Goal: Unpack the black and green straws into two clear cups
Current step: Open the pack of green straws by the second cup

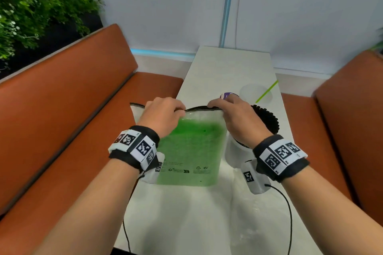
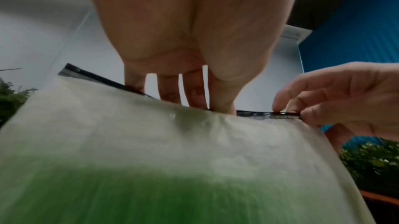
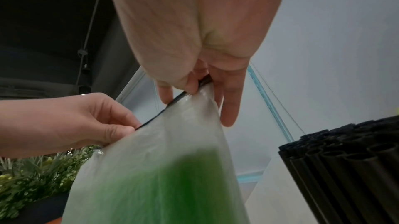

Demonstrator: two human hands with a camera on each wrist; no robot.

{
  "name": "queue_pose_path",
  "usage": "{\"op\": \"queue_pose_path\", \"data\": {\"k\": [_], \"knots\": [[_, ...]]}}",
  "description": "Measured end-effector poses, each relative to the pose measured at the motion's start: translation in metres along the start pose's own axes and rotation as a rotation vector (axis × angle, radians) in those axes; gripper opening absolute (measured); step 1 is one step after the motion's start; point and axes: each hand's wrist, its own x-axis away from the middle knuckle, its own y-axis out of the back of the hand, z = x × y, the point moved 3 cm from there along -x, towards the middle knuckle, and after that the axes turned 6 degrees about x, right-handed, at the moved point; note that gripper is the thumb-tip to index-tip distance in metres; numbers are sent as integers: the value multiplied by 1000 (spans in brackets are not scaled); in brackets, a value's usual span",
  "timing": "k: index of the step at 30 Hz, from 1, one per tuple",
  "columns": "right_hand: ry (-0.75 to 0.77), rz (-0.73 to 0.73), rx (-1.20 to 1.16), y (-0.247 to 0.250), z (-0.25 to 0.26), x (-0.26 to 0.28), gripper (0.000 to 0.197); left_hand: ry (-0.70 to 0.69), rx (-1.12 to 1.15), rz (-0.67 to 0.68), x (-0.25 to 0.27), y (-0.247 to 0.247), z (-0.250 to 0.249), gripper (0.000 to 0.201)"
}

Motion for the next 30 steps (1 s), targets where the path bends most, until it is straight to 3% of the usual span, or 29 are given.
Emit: {"op": "queue_pose_path", "data": {"k": [3, 6, 14, 19, 22, 24, 27, 30], "knots": [[8, -18, 70, -3, -3, 1, 45, 43, 13, 36, 0, -3, 1, 18], [-24, -61, 53, -4, -2, -4, 35, 56, 92, -12, 0, 2, 2, 16], [19, -131, 84, 5, 4, -15, 24, 127, 135, -84, 2, 28, 14, 25], [21, -99, 119, -3, -7, -11, 32, 165, 173, -119, 10, 32, 21, 27], [23, -89, -76, -7, -18, -7, 47, 146, 252, -118, 12, 30, 19, 24], [-47, -126, -211, -4, -32, -1, 60, 111, 292, -95, 15, 25, 19, 32], [-303, -211, -78, 3, -71, 15, 50, 136, 330, -90, 20, 18, 26, 42], [-675, 39, -4, -7, -115, 37, 52, 196, 364, -206, 24, 15, 34, 43]]}}
